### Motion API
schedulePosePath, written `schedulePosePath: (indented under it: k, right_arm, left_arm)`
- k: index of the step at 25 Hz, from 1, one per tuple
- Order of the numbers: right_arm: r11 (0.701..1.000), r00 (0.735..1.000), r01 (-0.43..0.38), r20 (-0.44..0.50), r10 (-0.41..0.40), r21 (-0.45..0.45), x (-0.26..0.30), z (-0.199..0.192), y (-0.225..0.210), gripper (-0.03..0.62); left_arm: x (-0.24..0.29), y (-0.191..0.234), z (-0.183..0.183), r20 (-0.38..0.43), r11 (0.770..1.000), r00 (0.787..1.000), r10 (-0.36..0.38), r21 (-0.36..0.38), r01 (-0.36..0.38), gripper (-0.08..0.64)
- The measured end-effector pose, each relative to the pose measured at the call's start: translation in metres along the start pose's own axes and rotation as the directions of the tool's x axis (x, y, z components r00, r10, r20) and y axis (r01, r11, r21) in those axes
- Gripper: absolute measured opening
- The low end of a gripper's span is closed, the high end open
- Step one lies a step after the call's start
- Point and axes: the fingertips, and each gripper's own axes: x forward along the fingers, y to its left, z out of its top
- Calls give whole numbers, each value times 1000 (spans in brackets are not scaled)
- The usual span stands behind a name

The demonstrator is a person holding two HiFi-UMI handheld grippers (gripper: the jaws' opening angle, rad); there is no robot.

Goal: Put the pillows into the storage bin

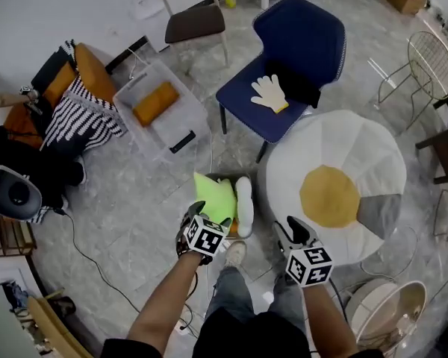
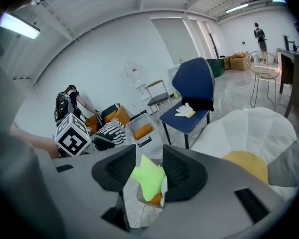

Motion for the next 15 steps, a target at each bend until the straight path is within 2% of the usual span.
schedulePosePath:
  k: [3,5,7,11,13,15]
  right_arm:
    - [1000,997,16,73,-17,11,-33,40,0,169]
    - [999,992,24,126,-27,21,-62,67,-2,154]
    - [999,986,23,165,-28,28,-97,83,0,141]
    - [997,974,22,225,-37,68,-169,93,3,128]
    - [997,952,56,298,-72,61,-203,106,-5,86]
    - [995,924,83,368,-100,63,-232,117,-12,77]
  left_arm:
    - [-46,-16,57,122,1000,992,-16,10,15,370]
    - [-79,-30,98,223,999,974,-36,44,27,330]
    - [-118,-49,126,309,996,949,-56,77,34,290]
    - [-188,-94,153,431,994,898,-91,94,56,261]
    - [-209,-118,173,485,991,866,-119,110,74,239]
    - [-225,-141,188,530,987,835,-146,138,85,218]
